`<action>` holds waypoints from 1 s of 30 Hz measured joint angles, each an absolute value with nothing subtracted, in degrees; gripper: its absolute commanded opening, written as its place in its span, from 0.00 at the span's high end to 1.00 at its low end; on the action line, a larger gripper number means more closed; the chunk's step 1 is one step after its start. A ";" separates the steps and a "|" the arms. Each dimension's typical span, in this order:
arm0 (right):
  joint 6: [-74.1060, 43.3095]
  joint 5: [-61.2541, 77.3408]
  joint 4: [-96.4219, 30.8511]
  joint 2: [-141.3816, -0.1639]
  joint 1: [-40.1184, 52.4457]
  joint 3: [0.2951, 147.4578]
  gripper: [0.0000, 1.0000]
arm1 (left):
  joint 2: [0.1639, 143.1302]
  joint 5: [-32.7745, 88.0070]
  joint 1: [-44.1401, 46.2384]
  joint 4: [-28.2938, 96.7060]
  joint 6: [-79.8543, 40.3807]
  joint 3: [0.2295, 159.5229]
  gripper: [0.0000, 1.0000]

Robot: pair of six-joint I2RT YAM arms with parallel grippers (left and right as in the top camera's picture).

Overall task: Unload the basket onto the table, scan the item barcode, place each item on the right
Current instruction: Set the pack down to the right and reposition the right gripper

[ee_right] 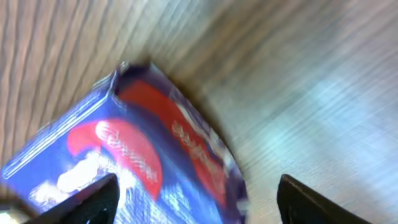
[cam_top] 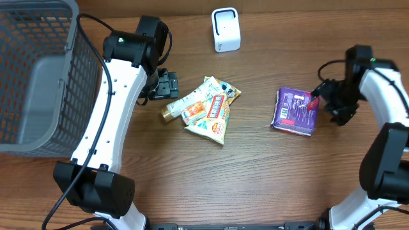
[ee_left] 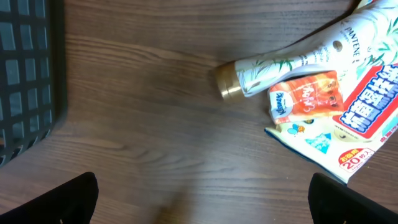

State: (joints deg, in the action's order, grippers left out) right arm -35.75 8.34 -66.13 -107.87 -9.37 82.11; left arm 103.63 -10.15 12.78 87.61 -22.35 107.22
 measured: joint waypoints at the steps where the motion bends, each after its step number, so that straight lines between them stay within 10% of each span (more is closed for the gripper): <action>1: -34.79 8.64 -67.81 -107.87 -9.43 83.90 0.18 | 103.63 -10.13 12.78 87.59 -22.35 107.22 0.00; 17: -18.63 4.73 -70.22 -107.85 2.61 86.67 0.00 | 103.63 -10.15 12.78 87.59 -22.35 107.22 0.00; 30: -11.55 13.30 -64.45 -107.85 -11.51 83.02 0.03 | 103.63 -10.15 12.78 87.59 -22.35 107.22 0.00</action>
State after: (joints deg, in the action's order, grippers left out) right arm -11.55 13.30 -64.45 -107.85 -11.51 83.02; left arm 103.63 -10.15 12.78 87.59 -22.35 107.22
